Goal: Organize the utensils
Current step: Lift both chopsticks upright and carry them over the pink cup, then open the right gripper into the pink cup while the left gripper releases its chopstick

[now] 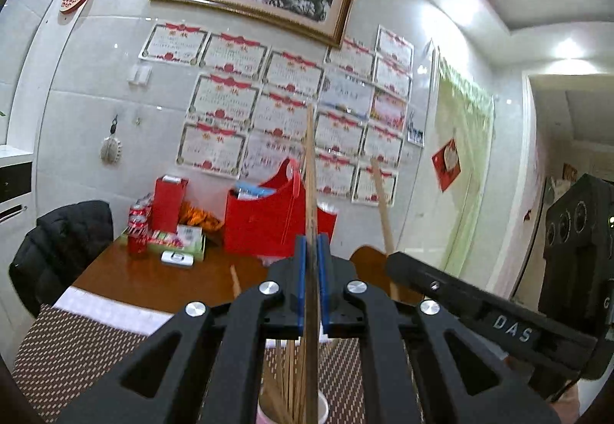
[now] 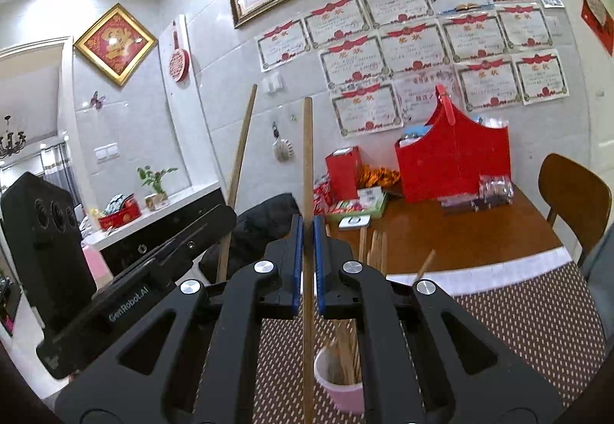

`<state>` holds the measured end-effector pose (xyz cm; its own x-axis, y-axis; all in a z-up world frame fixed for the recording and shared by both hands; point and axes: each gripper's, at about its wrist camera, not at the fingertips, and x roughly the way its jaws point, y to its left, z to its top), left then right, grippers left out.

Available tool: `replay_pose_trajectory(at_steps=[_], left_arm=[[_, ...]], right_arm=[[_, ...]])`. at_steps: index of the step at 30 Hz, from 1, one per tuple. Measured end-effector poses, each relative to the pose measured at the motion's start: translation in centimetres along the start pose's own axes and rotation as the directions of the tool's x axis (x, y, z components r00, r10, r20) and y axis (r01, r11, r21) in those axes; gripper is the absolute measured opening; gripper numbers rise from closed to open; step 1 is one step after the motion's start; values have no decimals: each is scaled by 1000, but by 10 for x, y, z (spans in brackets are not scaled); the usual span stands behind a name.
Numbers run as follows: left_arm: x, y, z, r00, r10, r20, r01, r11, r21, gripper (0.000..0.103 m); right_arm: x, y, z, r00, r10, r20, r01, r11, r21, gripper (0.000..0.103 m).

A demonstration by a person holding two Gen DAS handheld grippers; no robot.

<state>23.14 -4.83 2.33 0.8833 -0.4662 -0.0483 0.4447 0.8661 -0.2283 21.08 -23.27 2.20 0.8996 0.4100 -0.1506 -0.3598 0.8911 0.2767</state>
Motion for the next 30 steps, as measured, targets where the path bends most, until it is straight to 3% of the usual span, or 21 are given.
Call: replay_pose_trajectory(at_steps=[5,14,30], left_arm=[[25,4,-8,1000,-3,25,3,1000,-9,6],[66,20,-41,1000,14,-4,-15,998,-57,6],[82,25,-80,998,28,-50,-31,998,-60,6]], right_arm=[[30,-14,1,1000,-19,12,19,1000,12,6],[67,-37,-18,999,-42,-7,43,999,26,6],[75,-44,-35,997,-52,-52,53,999,8,6]])
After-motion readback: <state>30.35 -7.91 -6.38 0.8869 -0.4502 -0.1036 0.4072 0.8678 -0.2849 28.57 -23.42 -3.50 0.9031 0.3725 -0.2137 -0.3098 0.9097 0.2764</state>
